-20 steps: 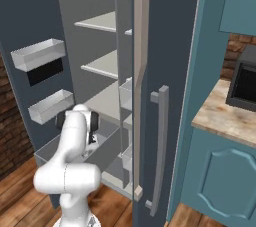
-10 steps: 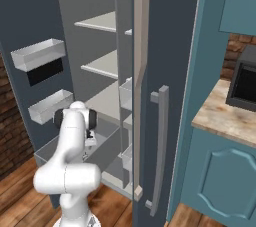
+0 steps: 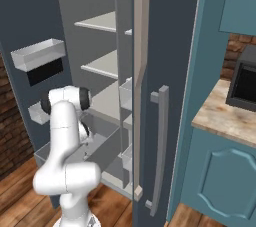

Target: Take the garlic and eggplant from the fridge shelf and place them in the freezer drawer to begin freezing them.

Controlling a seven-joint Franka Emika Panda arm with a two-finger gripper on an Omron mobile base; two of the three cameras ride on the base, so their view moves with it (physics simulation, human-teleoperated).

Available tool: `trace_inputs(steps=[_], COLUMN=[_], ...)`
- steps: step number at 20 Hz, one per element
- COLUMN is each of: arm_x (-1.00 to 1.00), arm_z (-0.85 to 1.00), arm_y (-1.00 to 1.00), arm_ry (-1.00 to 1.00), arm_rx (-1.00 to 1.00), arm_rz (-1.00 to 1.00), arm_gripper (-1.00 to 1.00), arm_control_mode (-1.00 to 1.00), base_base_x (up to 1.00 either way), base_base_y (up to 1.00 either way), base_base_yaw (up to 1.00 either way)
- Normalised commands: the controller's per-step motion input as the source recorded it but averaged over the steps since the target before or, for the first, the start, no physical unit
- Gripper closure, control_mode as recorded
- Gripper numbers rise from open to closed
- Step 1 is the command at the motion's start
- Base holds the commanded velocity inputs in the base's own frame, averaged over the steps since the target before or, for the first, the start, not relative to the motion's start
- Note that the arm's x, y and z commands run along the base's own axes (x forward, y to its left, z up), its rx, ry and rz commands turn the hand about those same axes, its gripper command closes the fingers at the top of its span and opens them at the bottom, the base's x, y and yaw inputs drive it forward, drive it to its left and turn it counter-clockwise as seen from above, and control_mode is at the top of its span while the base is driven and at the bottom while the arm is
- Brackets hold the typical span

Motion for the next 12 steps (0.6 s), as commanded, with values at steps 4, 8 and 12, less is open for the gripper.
trace_inputs(steps=[4,8,12], arm_x=[-1.00,-0.92,-0.82], arm_z=[1.00,1.00,1.00], arm_y=[0.00,0.00,0.00], arm_ry=[-0.29,-0.23,-0.18], arm_rx=[0.00,0.00,0.00], arm_rz=[-0.08,-0.07,-0.07], arm_gripper=[-1.00,-1.00,-1.00], arm_control_mode=[-1.00,-1.00,-1.00], base_base_x=[0.00,0.00,0.00], base_base_y=[0.00,0.00,0.00], base_base_yaw=[0.00,0.00,0.00])
